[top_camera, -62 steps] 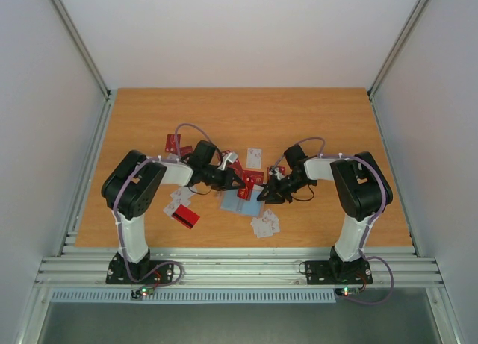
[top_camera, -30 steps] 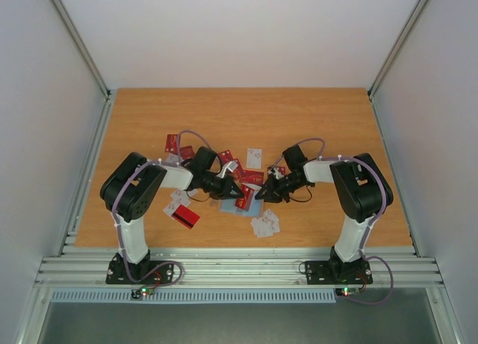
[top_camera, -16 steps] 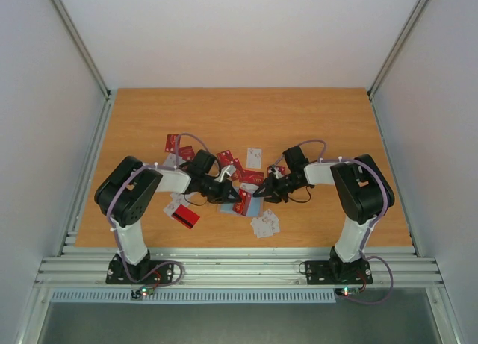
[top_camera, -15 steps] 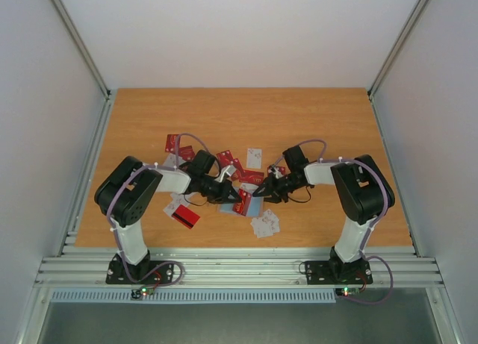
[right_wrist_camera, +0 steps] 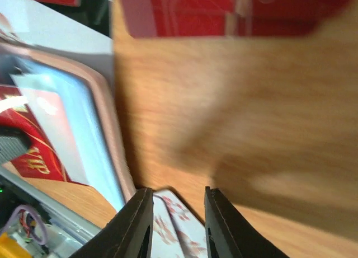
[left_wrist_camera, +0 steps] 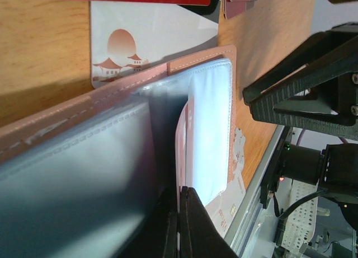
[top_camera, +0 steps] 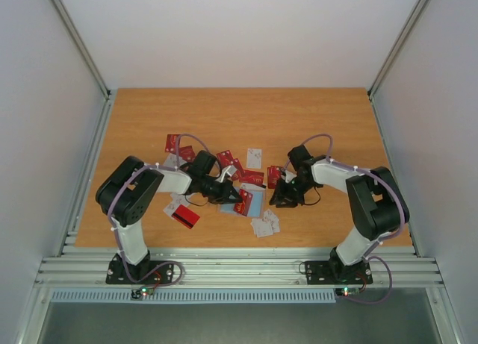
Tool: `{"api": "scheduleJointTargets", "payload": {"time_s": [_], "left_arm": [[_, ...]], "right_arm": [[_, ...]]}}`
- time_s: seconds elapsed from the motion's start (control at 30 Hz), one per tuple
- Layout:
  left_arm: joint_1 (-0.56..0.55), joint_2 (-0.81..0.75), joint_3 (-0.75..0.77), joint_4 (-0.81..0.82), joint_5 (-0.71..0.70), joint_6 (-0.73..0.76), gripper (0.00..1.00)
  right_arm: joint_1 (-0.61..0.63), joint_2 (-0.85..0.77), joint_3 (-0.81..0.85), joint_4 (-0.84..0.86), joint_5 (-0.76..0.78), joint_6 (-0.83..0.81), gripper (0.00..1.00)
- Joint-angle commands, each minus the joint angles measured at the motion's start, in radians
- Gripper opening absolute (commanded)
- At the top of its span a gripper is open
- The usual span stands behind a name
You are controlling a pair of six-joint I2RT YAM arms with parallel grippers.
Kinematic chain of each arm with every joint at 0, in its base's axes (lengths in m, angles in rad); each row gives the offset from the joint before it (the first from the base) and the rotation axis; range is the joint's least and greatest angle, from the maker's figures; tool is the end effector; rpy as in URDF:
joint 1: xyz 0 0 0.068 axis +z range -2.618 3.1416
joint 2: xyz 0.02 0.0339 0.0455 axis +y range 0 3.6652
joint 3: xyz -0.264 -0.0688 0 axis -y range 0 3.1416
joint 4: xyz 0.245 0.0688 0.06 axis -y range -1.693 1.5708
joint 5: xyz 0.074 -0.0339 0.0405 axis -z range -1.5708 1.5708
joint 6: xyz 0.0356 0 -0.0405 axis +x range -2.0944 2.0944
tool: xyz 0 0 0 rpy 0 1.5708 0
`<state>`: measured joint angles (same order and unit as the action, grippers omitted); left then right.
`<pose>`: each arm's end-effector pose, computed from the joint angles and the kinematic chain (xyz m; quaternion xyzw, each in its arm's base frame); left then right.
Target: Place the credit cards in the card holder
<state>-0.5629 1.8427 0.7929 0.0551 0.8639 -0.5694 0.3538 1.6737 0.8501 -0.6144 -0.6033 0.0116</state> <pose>0.2543 -0.1925 0.1037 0.1161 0.8711 -0.4771 0.0024 0.2475 0.1129 0.1347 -0.1816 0.9355 0.3030 0.0084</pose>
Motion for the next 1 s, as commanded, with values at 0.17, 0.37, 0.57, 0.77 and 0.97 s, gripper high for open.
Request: {"api": "scheduleJointTargets", "payload": {"time_s": [0.17, 0.37, 0.57, 0.77, 0.97], "left_arm": [[-0.016, 0.048, 0.014, 0.017, -0.052, -0.013, 0.00], [-0.024, 0.050, 0.018, 0.017, -0.061, -0.023, 0.00], [-0.034, 0.055, 0.027, 0.020, -0.067, -0.036, 0.00], [-0.045, 0.062, 0.036, 0.028, -0.074, -0.061, 0.00], [-0.054, 0.070, 0.037, 0.038, -0.089, -0.091, 0.00]], "right_arm": [[0.015, -0.055, -0.033, -0.096, 0.055, -0.060, 0.17], [0.045, -0.025, -0.012, -0.046, 0.017, -0.031, 0.14], [0.071, 0.009, 0.003, -0.018, 0.004, -0.013, 0.14], [0.081, 0.040, 0.010, 0.009, -0.011, -0.013, 0.13], [0.093, 0.064, 0.022, 0.023, -0.020, -0.013, 0.13]]}}
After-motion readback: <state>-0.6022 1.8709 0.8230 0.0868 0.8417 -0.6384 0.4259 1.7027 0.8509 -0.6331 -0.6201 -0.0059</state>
